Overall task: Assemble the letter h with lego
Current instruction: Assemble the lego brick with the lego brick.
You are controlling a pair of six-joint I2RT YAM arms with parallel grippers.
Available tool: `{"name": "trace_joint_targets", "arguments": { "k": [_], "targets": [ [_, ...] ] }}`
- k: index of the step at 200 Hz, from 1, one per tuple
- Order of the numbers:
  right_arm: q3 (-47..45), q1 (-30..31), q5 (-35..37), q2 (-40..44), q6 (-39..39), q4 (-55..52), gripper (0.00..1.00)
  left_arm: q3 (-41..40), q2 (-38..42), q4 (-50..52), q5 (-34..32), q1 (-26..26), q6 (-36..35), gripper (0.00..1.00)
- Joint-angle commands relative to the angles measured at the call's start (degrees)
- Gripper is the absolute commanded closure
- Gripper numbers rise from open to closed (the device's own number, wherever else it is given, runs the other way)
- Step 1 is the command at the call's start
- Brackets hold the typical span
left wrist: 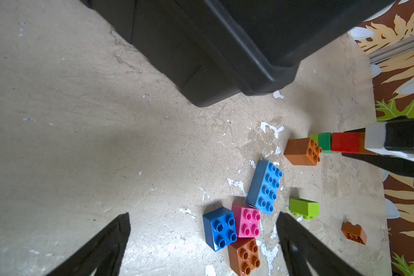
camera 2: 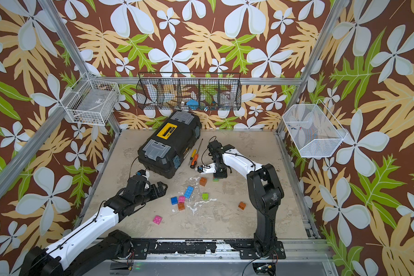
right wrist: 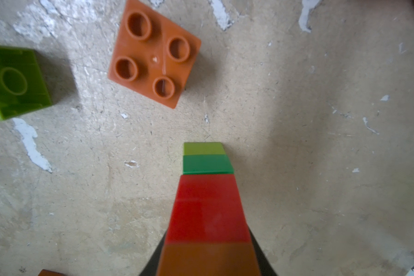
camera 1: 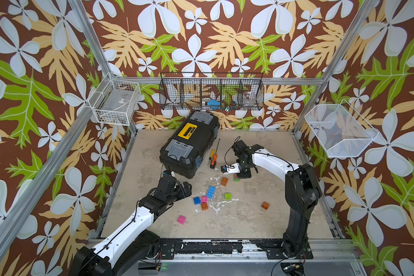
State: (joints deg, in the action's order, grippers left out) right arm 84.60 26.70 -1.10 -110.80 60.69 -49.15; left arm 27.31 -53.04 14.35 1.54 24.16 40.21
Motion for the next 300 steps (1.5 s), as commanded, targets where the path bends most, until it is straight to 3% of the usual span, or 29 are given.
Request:
{"name": "trace_joint_targets", "arguments": {
  "k": [1, 67, 148, 230, 300],
  "targets": [
    [-1.1, -0.7, -1.0, 0.0, 0.1, -1.4, 0.9, 0.0, 0.1, -0.8, 0.1, 0.1, -0.2, 0.0],
    [1.0, -2.2, -5.1, -2.0, -5.2, -4.0, 0.9, -0.1, 0.2, -0.7, 0.0, 0.1, -0.2, 0.0],
    [-0.6, -1.5, -3.8, -5.4, -7.3, -5.0, 0.93, 0.0, 0.7, -0.6, 0.0, 0.2, -0.2, 0.0],
    [-0.2, -1.3, -7.9, -9.1, -7.3, -6.9, 0.98, -0.1, 0.8, -0.8, 0.5, 0.2, -0.2, 0.0],
    [3.1, 0.1, -10.0, -4.6, -8.7, -10.4, 0.98, 0.0, 1.0, -0.7, 0.3, 0.2, -0.3, 0.0]
  ]
}}
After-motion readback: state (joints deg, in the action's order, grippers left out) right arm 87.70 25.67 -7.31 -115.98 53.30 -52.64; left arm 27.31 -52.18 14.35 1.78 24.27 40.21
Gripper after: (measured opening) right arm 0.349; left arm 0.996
